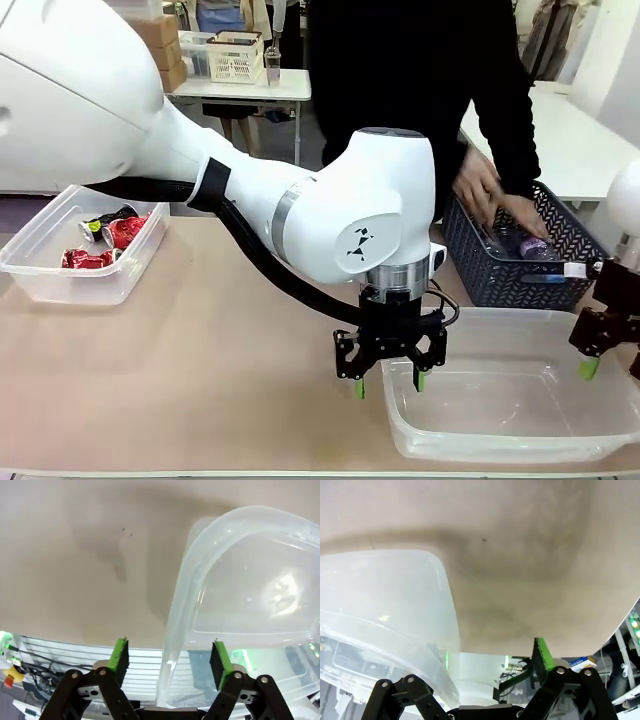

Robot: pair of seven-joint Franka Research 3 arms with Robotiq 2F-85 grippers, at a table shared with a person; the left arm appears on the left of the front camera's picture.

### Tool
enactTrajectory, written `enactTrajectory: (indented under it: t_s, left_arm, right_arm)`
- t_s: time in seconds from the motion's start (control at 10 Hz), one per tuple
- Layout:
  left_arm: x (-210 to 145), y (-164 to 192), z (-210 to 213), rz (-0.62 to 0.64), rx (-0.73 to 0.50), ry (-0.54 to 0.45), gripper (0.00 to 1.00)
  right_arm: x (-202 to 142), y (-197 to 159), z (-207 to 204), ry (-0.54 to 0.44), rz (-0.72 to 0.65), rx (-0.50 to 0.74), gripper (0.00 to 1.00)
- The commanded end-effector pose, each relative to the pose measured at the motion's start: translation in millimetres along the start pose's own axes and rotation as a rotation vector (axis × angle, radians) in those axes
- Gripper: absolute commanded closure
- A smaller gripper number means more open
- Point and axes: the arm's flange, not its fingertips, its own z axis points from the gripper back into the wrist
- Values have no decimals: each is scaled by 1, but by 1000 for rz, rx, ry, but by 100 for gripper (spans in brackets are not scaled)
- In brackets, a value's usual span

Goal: Sort the waste into each basket.
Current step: Pick up the Organizing box on the right side of the table and lift it.

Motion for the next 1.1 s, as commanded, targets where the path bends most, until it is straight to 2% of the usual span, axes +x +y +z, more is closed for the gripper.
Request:
enactTrajectory:
  t_s: [0.0, 0.1, 0.2, 0.3, 0.4, 0.5, 0.6, 1.0]
  left_arm:
    - [-2, -6, -5, 26, 27, -34, 71]
    - [-3, -6, -6, 22, 32, -37, 100]
    - [-3, -5, -6, 18, 36, -36, 100]
    - [-4, -4, -5, 18, 37, -40, 100]
    - [-3, -4, -5, 16, 37, -44, 96]
    - [-3, -4, -5, 15, 33, -43, 100]
    - [-3, -4, -5, 14, 33, -41, 100]
    - [-6, 2, 0, 2, 29, -37, 100]
  right_arm:
    - [-30, 7, -23, -29, 27, 5, 55]
    - [-30, 9, -23, -29, 23, 3, 66]
    - [-30, 10, -22, -29, 26, 9, 100]
    - [-31, 11, -20, -30, 29, 12, 100]
    - [-31, 12, -20, -33, 31, 14, 100]
    - [-32, 12, -19, -31, 32, 14, 94]
    - [-31, 12, -19, -23, 29, 12, 100]
    - [-33, 12, -17, 9, 14, 23, 100]
